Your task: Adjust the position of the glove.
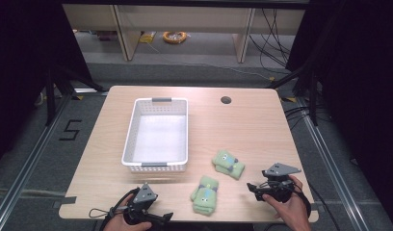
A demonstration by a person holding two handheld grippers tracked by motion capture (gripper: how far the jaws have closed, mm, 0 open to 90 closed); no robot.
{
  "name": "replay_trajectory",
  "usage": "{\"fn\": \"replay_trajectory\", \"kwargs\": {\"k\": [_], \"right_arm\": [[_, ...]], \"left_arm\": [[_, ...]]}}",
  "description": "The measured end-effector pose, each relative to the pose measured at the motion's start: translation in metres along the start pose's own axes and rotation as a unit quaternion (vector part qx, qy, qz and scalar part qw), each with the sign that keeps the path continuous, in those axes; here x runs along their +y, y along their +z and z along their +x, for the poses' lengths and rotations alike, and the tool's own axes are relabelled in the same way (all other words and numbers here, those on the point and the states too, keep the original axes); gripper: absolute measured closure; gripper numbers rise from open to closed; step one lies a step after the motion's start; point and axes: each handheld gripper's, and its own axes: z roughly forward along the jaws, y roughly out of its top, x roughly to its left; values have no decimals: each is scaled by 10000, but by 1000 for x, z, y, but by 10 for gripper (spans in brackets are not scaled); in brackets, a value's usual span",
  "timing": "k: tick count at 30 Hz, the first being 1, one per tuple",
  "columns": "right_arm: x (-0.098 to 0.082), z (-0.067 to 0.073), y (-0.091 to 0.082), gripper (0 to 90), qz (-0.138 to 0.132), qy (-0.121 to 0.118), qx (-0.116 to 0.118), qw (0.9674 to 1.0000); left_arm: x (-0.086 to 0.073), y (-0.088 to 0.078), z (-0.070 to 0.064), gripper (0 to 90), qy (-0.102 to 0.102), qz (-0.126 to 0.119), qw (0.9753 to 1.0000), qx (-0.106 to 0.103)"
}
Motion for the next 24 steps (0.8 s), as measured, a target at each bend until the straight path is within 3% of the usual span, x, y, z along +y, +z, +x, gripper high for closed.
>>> {"fn": "replay_trajectory", "kwargs": {"k": [3,4,8,11,13,15,16,18,19,20,21,23,24], "right_arm": [[3,3,-2,308,-10,-166,25,9999],[4,4,-2,322,-2,-274,72,9996],[10,12,-5,348,13,-413,145,9990],[15,14,-5,369,-70,-728,185,9972],[17,20,-6,390,18,-703,234,9972],[21,23,-5,410,14,-856,311,9958],[24,27,-5,424,68,-915,358,9951],[29,32,-3,440,106,-1085,406,9932],[32,35,-2,452,112,-1158,456,9922],[35,38,0,464,126,-1249,512,9908],[37,42,2,472,82,-1288,526,9902],[45,49,7,506,103,-1491,644,9867],[48,52,10,521,79,-1541,674,9857]], "left_arm": [[0,0,0,162,68,46,10000,32],[0,1,-1,161,-64,15,10000,1],[1,0,-2,162,-34,-2,9999,-105],[3,-1,-5,182,-131,-91,9998,-131],[6,-1,-8,191,-127,-205,9996,-120],[10,-1,-16,225,-129,-435,9987,-213],[12,-2,-18,257,-101,-426,9987,-247],[17,-1,-23,295,169,-465,9984,-278],[18,2,-27,306,180,-565,9978,-298],[20,4,-29,333,167,-488,9981,-328],[22,4,-28,348,453,-344,9979,-302],[27,12,-34,386,483,-360,9977,-304],[29,17,-37,395,323,-407,9980,-368]]}}
